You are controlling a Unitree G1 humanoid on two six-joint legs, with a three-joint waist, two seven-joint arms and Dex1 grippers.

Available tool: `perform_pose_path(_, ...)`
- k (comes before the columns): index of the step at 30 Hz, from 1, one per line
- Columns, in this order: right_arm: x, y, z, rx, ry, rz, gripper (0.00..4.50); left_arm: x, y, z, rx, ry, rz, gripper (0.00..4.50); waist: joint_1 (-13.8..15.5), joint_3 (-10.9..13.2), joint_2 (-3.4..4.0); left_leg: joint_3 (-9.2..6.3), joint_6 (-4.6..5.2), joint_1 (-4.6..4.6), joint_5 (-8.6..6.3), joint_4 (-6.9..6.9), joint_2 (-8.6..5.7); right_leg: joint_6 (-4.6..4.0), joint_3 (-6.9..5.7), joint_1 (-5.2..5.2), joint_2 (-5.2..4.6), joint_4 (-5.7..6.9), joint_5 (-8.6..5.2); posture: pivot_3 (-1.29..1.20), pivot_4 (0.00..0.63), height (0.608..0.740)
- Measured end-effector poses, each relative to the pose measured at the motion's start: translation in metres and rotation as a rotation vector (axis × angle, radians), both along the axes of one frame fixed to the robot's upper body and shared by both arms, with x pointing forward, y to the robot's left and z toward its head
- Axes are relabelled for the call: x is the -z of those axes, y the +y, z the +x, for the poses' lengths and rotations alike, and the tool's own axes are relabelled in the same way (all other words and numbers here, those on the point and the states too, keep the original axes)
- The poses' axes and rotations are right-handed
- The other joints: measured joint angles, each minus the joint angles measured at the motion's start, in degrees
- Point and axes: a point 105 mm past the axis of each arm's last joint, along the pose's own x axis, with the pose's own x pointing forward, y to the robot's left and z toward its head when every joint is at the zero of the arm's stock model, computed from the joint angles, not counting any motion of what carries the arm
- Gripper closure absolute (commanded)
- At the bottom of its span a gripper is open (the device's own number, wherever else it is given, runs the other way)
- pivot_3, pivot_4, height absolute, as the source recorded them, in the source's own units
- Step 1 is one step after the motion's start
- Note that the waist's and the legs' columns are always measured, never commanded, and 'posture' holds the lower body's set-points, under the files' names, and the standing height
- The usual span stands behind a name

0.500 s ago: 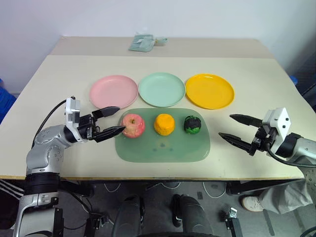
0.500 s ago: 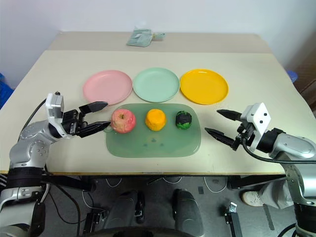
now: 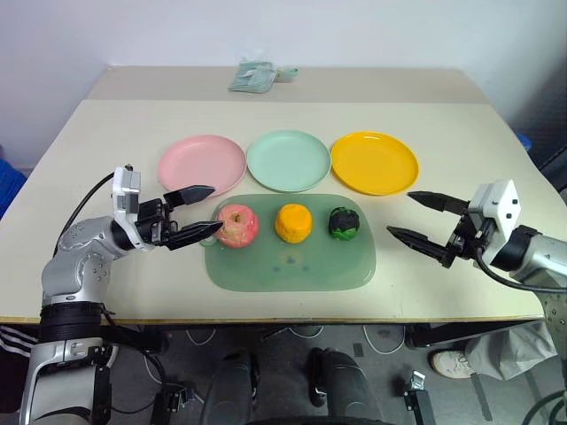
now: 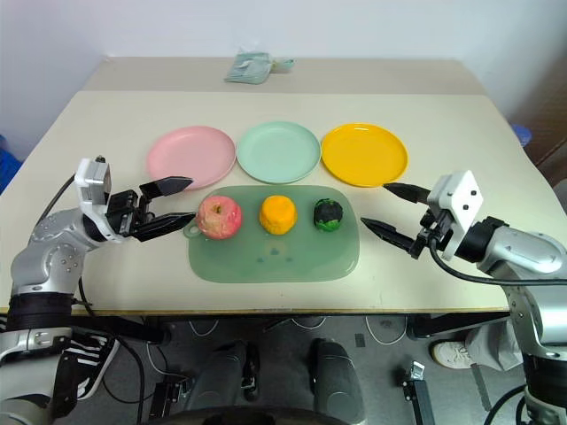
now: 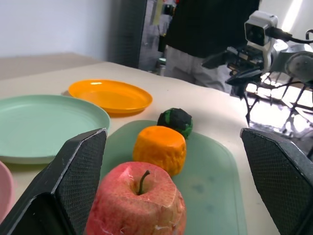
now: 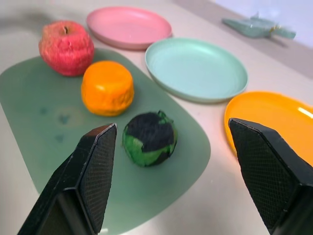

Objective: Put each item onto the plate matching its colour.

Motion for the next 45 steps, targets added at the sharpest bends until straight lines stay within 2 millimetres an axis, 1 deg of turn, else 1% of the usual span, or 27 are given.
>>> perform_pose_path(2,-0.004,0.003,0.002,-0.008,-0.003,0.008,0.80,0.000,0.000,0.000,0.007,0.006,-0.001,0.00,0.07,0.00,0.00,0.00,0.00,0.00,0.00,0.00,0.00,0.00,0.00,0.00,0.01,0.00,0.00,0.00,0.150,0.740)
perform_pose_path(6,0.003,0.015,0.001,-0.058,0.068,0.019,0.80,-0.001,0.003,0.009,-0.004,-0.003,0.013,0.00,0.22,0.00,0.00,0.00,0.00,-0.03,0.00,0.00,-0.02,0.00,-0.01,0.01,-0.01,-0.02,-0.01,0.00,0.150,0.740)
perform_pose_path(8,0.002,0.018,0.002,-0.071,0.082,0.027,0.80,0.001,0.003,0.012,-0.015,-0.006,0.024,0.00,0.15,0.00,0.00,0.01,0.00,-0.03,0.00,0.00,-0.02,0.00,0.00,0.01,-0.03,-0.03,0.00,0.00,0.150,0.740)
perform_pose_path(11,-0.006,0.024,0.001,-0.099,0.079,0.045,0.80,0.005,-0.006,0.017,-0.004,-0.020,0.047,0.00,0.25,0.00,0.00,0.00,0.00,-0.05,0.00,0.01,-0.02,0.00,-0.01,0.00,-0.02,-0.02,0.00,0.00,0.150,0.740)
perform_pose_path(15,-0.019,0.042,-0.012,-0.187,0.057,0.074,0.80,0.001,-0.016,0.023,0.025,-0.056,0.091,0.00,0.18,0.00,0.00,-0.01,0.00,-0.05,0.00,0.00,-0.02,0.02,-0.01,0.00,-0.01,-0.02,0.01,0.00,0.150,0.740)
perform_pose_path(18,-0.028,0.056,-0.025,-0.262,0.019,0.071,0.80,0.002,-0.015,0.025,0.030,-0.060,0.104,0.00,0.03,0.00,0.00,0.00,0.00,-0.04,0.00,0.00,-0.01,0.02,-0.01,-0.01,0.00,-0.02,0.01,0.00,0.150,0.740)
perform_pose_path(22,-0.030,0.067,-0.035,-0.336,-0.008,0.053,0.80,0.013,-0.017,0.025,0.060,-0.043,0.144,0.00,0.16,0.00,-0.01,0.00,0.00,-0.05,0.00,0.00,-0.01,0.01,-0.01,-0.01,0.00,-0.02,0.01,0.00,0.150,0.740)
perform_pose_path(24,-0.030,0.071,-0.038,-0.357,-0.019,0.047,0.80,0.012,-0.018,0.026,0.070,-0.046,0.159,0.00,0.27,0.00,-0.01,-0.01,0.00,-0.07,0.00,0.01,-0.02,0.00,-0.01,0.00,-0.01,-0.03,0.00,0.00,0.150,0.740)
perform_pose_path(27,-0.026,0.075,-0.038,-0.375,-0.019,0.042,0.80,0.011,-0.018,0.028,0.080,-0.057,0.185,0.00,0.17,0.00,-0.01,0.00,0.00,-0.07,0.00,0.02,-0.02,0.01,-0.01,-0.01,-0.01,-0.03,0.00,0.00,0.150,0.740)
perform_pose_path(31,-0.025,0.076,-0.038,-0.374,-0.032,0.032,0.80,0.024,-0.018,0.032,0.074,-0.020,0.245,0.00,0.17,0.00,-0.01,0.00,0.00,-0.06,0.00,0.02,-0.02,0.02,-0.01,-0.01,0.00,-0.01,0.01,0.00,0.150,0.740)
perform_pose_path(35,-0.020,0.075,-0.038,-0.362,-0.023,0.043,0.80,0.034,-0.027,0.033,0.091,-0.010,0.290,0.00,0.30,0.00,-0.01,-0.01,0.00,-0.07,0.00,0.02,-0.02,0.02,-0.01,0.00,-0.01,-0.02,0.01,0.00,0.150,0.740)
perform_pose_path(41,-0.017,0.075,-0.038,-0.346,-0.021,0.059,0.80,0.038,-0.036,0.042,0.091,-0.004,0.334,0.00,0.17,0.00,-0.01,-0.01,0.00,-0.06,0.00,0.02,-0.03,0.02,-0.01,-0.01,0.00,-0.01,0.01,0.00,0.150,0.740)
perform_pose_path(42,-0.016,0.075,-0.038,-0.342,-0.021,0.060,0.74,0.040,-0.037,0.042,0.096,0.000,0.340,0.53,0.13,0.00,-0.01,0.00,0.00,-0.06,0.00,0.02,-0.02,0.02,-0.01,-0.01,0.00,-0.01,0.01,0.00,0.150,0.740)
perform_pose_path(43,-0.016,0.074,-0.038,-0.337,-0.020,0.062,0.74,0.040,-0.038,0.042,0.099,0.001,0.338,0.81,0.13,0.00,-0.01,0.00,0.00,-0.06,0.00,0.02,-0.02,0.02,-0.01,-0.01,0.00,-0.01,0.01,0.00,0.150,0.740)
perform_pose_path(44,-0.016,0.074,-0.037,-0.334,-0.020,0.063,0.74,0.041,-0.038,0.042,0.102,-0.002,0.339,1.19,0.13,0.00,-0.01,0.00,0.00,-0.05,0.00,0.02,-0.02,0.02,-0.01,-0.01,0.01,0.00,0.01,0.00,0.150,0.740)
perform_pose_path(45,-0.016,0.074,-0.037,-0.330,-0.021,0.064,0.74,0.042,-0.038,0.042,0.105,-0.007,0.337,1.33,0.15,-0.01,-0.01,0.00,0.00,-0.05,0.00,0.02,-0.02,0.02,-0.01,-0.01,0.01,0.00,0.01,0.00,0.150,0.740)
